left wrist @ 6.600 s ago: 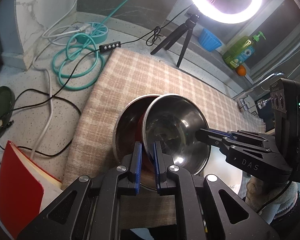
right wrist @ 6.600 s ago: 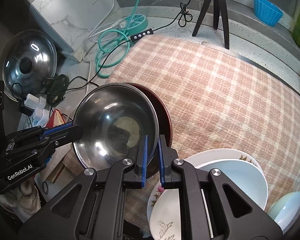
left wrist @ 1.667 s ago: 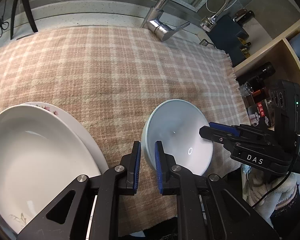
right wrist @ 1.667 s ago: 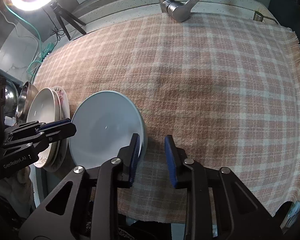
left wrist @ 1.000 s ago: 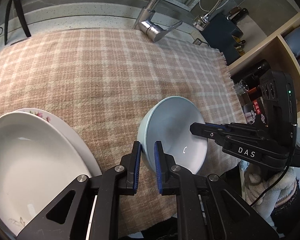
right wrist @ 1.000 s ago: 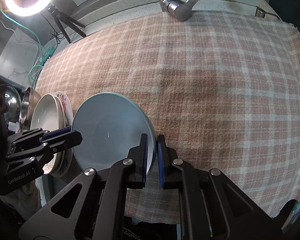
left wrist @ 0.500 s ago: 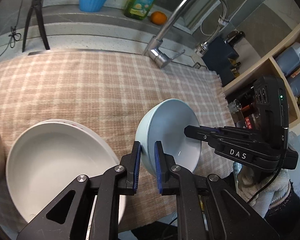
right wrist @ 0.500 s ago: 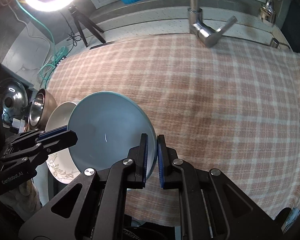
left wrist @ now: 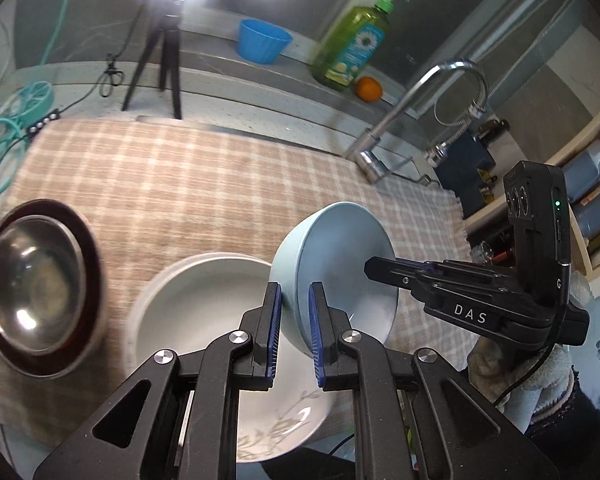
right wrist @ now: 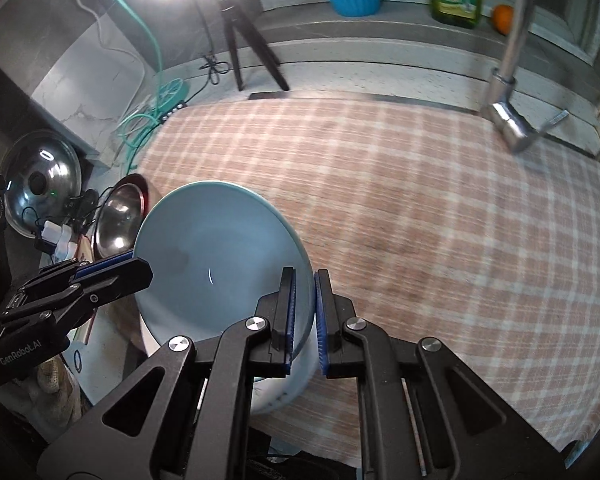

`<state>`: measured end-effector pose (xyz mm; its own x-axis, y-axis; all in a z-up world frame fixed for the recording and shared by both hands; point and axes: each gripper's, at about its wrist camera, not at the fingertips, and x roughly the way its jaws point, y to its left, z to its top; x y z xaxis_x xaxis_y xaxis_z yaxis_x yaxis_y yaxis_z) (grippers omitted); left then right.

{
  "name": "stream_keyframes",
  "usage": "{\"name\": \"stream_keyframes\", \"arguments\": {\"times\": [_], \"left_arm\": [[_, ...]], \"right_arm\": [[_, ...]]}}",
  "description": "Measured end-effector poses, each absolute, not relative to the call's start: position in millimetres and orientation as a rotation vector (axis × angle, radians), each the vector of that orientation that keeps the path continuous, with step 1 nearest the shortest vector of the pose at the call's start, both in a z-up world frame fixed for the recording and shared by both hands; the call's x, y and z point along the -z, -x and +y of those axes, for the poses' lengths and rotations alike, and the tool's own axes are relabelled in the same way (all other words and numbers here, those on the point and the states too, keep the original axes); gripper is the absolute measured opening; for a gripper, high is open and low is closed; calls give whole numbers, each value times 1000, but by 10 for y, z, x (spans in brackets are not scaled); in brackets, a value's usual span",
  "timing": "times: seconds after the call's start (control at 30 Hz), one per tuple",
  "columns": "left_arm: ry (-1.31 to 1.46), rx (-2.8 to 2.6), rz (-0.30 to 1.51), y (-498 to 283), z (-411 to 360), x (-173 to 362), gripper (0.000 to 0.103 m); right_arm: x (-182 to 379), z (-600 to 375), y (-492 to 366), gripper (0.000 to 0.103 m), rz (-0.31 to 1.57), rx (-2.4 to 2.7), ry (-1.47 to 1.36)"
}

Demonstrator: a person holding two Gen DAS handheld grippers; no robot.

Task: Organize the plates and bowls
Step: 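Carry the pale ceramic bowl with the right gripper over the nested steel bowls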

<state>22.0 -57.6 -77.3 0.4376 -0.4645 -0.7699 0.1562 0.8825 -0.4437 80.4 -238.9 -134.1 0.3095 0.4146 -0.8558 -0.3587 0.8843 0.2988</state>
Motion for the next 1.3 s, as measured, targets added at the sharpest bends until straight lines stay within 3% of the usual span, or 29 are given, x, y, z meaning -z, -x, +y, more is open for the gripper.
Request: {"name": "stream_keyframes", "arguments": {"times": [0.73, 1.3], "left_arm": [[473, 142, 998, -9, 1019, 754, 12], [514, 70, 1056, -28, 1433, 1033, 12]], "right_arm": [[1198, -514, -892, 9, 1132, -725, 124], [1494, 27, -1010, 9, 1197, -749, 188]]}}
